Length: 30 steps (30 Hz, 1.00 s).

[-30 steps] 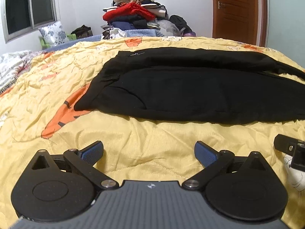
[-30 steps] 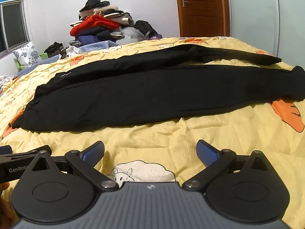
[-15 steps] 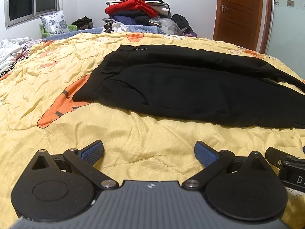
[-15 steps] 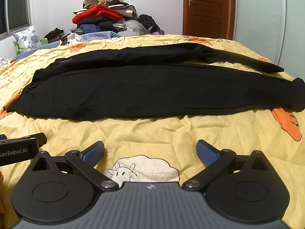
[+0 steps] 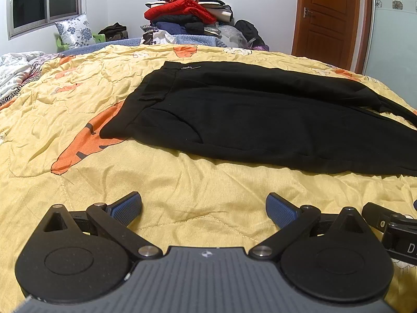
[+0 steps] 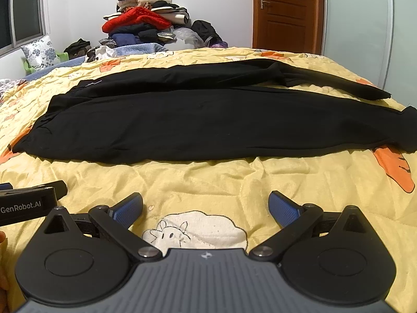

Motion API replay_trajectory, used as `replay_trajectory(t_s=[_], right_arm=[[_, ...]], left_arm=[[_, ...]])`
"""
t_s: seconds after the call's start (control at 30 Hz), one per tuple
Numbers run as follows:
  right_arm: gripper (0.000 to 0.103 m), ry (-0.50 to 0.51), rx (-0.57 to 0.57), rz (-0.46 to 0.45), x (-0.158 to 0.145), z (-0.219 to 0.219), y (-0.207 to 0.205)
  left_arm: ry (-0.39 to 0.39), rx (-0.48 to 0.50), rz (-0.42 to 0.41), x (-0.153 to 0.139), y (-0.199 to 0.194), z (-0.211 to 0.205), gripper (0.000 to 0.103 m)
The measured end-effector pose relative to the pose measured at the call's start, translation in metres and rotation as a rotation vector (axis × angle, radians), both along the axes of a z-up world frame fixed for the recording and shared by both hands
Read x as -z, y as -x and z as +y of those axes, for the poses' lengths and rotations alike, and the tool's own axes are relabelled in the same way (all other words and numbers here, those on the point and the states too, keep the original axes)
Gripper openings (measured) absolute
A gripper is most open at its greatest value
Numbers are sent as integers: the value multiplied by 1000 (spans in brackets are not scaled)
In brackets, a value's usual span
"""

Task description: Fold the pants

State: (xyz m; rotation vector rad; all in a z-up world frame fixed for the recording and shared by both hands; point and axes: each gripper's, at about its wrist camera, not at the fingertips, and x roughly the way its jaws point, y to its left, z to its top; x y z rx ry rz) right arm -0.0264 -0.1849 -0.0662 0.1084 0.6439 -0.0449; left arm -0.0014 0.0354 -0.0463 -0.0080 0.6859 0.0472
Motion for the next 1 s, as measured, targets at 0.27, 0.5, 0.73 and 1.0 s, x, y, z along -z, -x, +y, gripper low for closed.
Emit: replay_trajectory(t_s=[0.27,0.5,0.73,1.0], right_arm=[[103,-3,-2,-1,0,-1,1],[103,-3,-2,-1,0,-1,1],[103,-2,-4,-1,0,0,1],[103,36,-12,20,-1,6,-1]], left_arm=[[0,0,-1,1,-1,0,103],[-1,0,-1,1,-1,1,103],[-2,-1,-2,2,0,-1,103],[-3,-2,0,2,0,-2,103]])
